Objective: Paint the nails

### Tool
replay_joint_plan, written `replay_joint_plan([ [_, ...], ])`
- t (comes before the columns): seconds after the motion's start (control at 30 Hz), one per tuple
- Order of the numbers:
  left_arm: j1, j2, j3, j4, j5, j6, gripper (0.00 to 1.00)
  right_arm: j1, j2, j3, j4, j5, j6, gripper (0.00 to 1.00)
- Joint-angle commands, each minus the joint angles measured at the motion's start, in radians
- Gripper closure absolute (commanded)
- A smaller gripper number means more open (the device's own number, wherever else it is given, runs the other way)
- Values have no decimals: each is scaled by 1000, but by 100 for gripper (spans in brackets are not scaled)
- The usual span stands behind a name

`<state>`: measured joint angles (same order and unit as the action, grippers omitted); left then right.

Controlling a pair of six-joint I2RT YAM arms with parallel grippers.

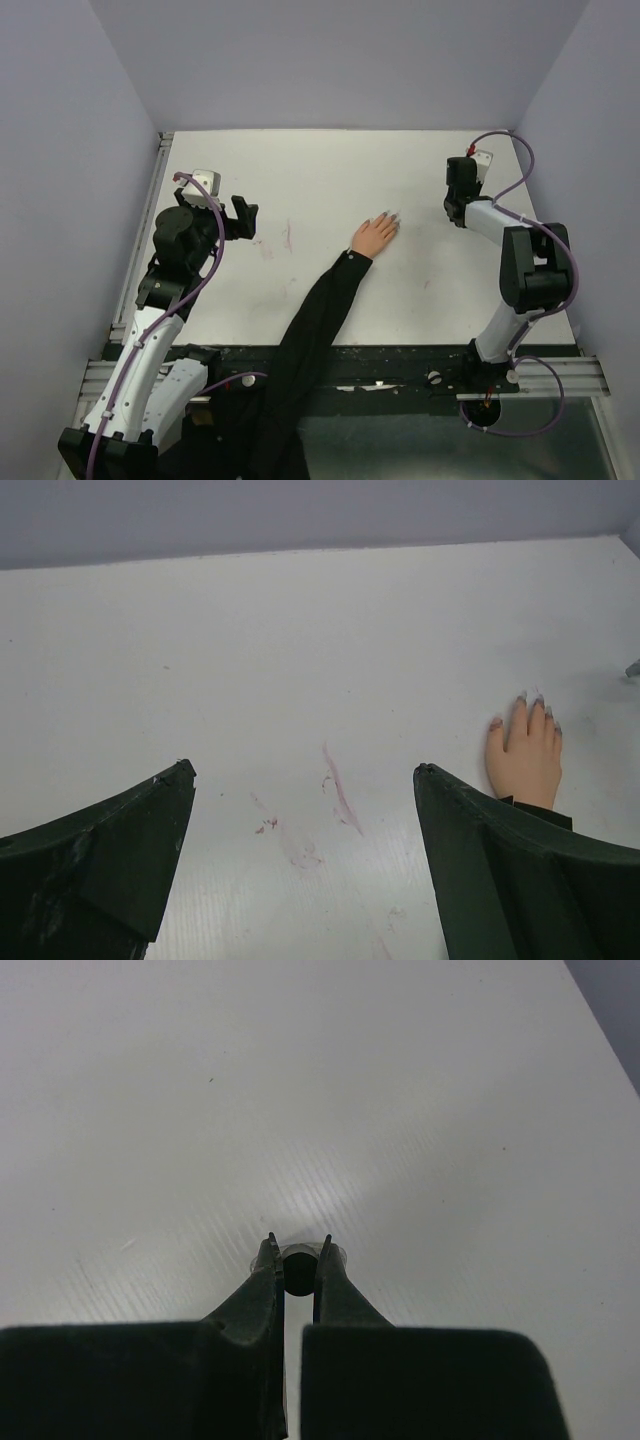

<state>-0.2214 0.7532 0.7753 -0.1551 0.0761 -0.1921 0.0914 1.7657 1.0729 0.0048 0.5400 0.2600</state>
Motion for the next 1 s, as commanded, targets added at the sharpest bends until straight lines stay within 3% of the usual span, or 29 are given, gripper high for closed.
replay_joint_plan([
  [0.0,10,-9,-8,29,-24,-9,1,-5,28,-19,66,57,5,99],
  [0.37,10,-12,-5,28,-19,-7,1,-7,58,-24,72,58,13,97],
  [0.57,13,-12,-1,19,-29,-17,1,-7,60,-30,70,51,16,82],
  [0.97,27,-20,-1,14,-15,-33,1,-7,6,-44,58,29,18,42],
])
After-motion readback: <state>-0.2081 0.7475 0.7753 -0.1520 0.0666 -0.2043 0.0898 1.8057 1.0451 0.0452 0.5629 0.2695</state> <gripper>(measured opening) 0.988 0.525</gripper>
